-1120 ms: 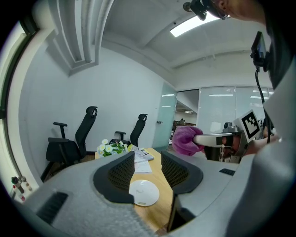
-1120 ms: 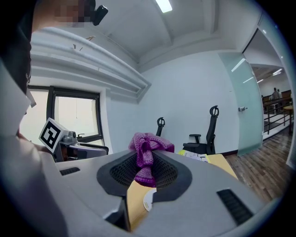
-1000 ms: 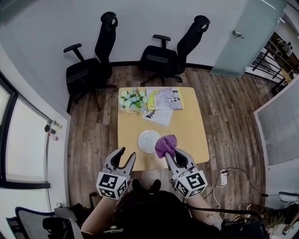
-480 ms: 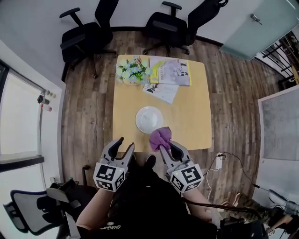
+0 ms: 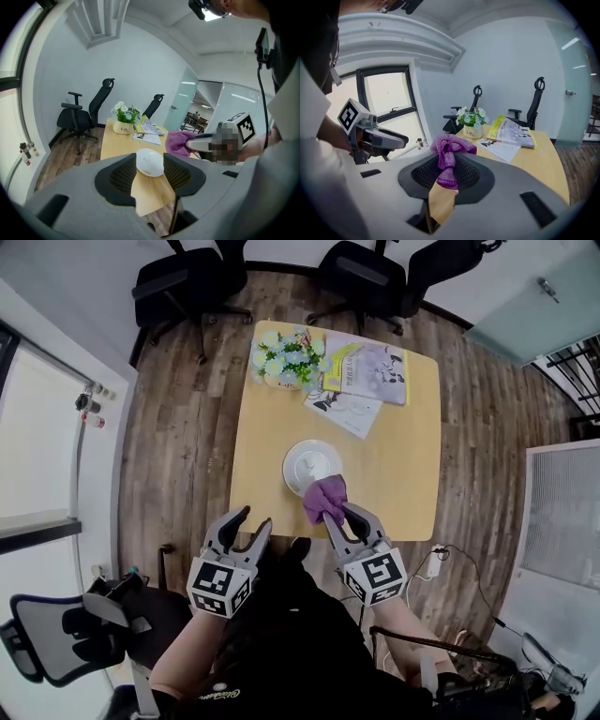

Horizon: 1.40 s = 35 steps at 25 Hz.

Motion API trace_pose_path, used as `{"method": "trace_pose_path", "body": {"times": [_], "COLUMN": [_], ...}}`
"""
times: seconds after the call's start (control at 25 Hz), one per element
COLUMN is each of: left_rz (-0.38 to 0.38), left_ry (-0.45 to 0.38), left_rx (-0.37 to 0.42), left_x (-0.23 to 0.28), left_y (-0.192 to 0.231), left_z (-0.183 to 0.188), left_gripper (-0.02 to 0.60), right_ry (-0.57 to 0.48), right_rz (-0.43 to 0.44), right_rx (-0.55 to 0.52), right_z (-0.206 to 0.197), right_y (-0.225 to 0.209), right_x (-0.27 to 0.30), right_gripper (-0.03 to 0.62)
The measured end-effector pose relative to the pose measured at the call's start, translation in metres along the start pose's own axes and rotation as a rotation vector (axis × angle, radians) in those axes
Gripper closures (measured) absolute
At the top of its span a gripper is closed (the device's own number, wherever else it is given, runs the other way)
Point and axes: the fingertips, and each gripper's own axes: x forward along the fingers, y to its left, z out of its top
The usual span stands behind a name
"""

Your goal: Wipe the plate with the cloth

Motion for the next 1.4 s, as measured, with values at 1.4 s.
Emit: {"method": "trace_pose_path", "body": {"times": [1.4], "left_rz": [0.064], "left_ry": [0.005], "left_rx": [-0.084], "left_x": [-0.014], "left_y": [0.041], "left_z": [-0.022], "left_gripper": [0.400], "right_ry": [0.271], "right_rz": [0.086], "right_rx": [-0.413], "right_z": [-0.031], "right_y": [-0.016], "right_x": [0.166], "right_gripper": [0.517]}}
